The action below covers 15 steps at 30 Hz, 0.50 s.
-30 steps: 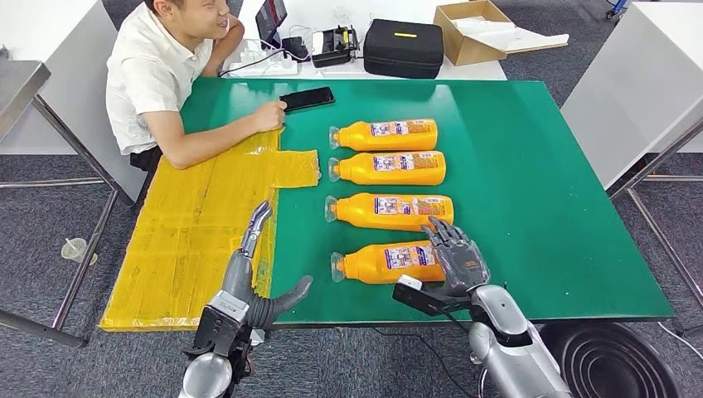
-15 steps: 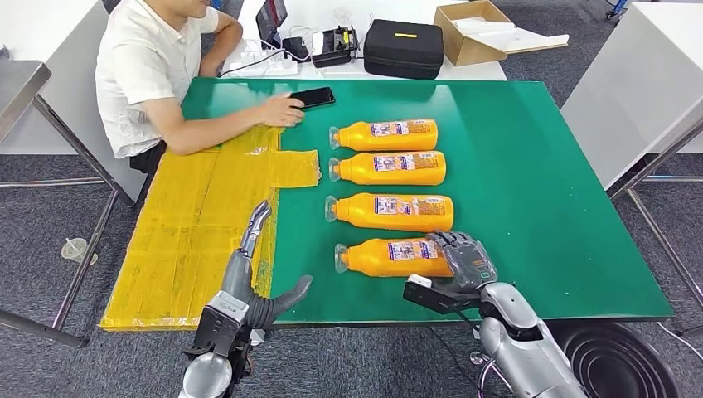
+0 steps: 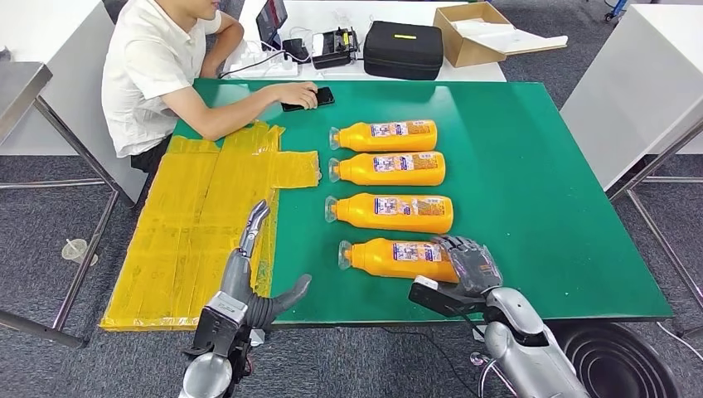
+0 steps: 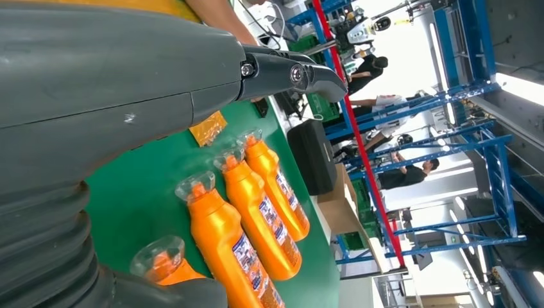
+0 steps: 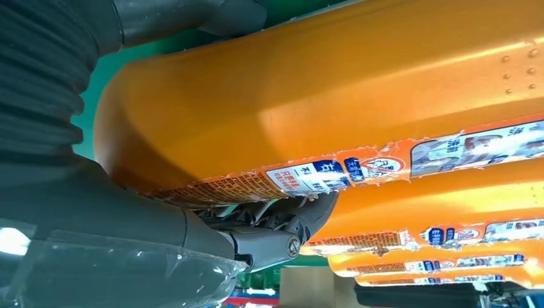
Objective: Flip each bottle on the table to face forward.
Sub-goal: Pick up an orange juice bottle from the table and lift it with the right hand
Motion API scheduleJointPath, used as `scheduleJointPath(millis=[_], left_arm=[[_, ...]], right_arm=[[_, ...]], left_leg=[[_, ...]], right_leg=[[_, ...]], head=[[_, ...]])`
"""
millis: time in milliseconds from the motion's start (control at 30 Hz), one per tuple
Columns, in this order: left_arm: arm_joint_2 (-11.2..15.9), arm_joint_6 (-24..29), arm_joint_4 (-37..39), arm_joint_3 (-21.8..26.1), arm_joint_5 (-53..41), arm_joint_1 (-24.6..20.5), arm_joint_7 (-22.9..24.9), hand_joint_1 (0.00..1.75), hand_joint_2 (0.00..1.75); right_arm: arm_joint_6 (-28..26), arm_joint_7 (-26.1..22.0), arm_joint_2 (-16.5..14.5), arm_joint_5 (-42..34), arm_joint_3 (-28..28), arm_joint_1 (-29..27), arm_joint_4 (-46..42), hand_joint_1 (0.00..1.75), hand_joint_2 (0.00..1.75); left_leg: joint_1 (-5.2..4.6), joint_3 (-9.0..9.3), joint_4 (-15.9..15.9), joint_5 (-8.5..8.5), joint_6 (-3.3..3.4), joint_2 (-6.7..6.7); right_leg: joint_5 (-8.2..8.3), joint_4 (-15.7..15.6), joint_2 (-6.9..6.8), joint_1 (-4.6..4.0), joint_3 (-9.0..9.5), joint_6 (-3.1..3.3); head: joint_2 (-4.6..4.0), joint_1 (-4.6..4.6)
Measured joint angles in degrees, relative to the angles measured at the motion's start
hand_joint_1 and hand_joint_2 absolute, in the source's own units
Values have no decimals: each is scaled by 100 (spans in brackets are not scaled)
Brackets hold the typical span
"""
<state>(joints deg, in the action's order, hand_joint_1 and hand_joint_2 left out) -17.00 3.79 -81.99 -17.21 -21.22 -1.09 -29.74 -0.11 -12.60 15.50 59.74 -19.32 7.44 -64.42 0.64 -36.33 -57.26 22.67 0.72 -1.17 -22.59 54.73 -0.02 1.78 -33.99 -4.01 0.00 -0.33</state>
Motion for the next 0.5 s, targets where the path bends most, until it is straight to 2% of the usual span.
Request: scheduleJointPath(millis=[133,333,500], left_arm=[[0,-61,0,-2,170,0,4,0,175],[0,-1028,24,-8,1590,1,360,0,175],[0,-1332,120,-21,2405,-2,696,0,175]], right_arm=[[-58,-176,-21,-355,39,-99,-60,175,175],[7,-441,-150,-947,213,-267,-389,175,175],[31,-556,-250,-1070,335,-281,-545,175,175]], left_leg=[[1,7,0,2,0,2],[0,7,1,1,-1,12],[0,2,1,0,0,17]], right_leg=[[0,0,3,-1,8,0],[4,1,7,-1,11,0],[4,2,7,-1,9,0]], head=[[0,0],[0,-1],[0,-1]])
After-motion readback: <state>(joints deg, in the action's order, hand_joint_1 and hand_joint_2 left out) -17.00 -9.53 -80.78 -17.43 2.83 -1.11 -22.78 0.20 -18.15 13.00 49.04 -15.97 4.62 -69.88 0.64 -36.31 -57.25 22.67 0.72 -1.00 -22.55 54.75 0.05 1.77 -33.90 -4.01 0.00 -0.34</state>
